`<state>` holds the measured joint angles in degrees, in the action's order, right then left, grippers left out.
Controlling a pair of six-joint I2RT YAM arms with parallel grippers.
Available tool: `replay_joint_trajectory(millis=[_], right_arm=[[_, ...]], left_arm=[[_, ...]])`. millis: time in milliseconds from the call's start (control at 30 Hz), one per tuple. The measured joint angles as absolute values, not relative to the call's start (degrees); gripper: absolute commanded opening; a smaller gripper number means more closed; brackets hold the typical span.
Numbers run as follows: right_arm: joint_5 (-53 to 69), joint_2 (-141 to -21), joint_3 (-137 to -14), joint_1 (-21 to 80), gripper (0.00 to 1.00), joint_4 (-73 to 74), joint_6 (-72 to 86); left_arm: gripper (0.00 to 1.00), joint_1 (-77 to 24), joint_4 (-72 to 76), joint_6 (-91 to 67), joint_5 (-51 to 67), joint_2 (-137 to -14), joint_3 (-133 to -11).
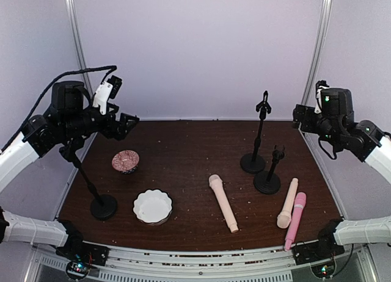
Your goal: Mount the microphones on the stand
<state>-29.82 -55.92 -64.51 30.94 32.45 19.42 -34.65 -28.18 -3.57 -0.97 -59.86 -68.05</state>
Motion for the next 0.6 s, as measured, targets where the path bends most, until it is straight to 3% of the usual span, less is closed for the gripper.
replay_joint_trajectory(millis=[200,600], right_arm=[[-26.5,-47.9,-60.5,31.4,0.96,33.9,16.7],[-13.7,-40.3,-50.7,31.8,0.53,38.6,17.2]], left_arm=[[0.97,-40.5,-21.7,-5.1,1.3,-61.1,-66.8],[0.8,-55.2,-19.0,-0.8,0.9,-71.4,-69.0]])
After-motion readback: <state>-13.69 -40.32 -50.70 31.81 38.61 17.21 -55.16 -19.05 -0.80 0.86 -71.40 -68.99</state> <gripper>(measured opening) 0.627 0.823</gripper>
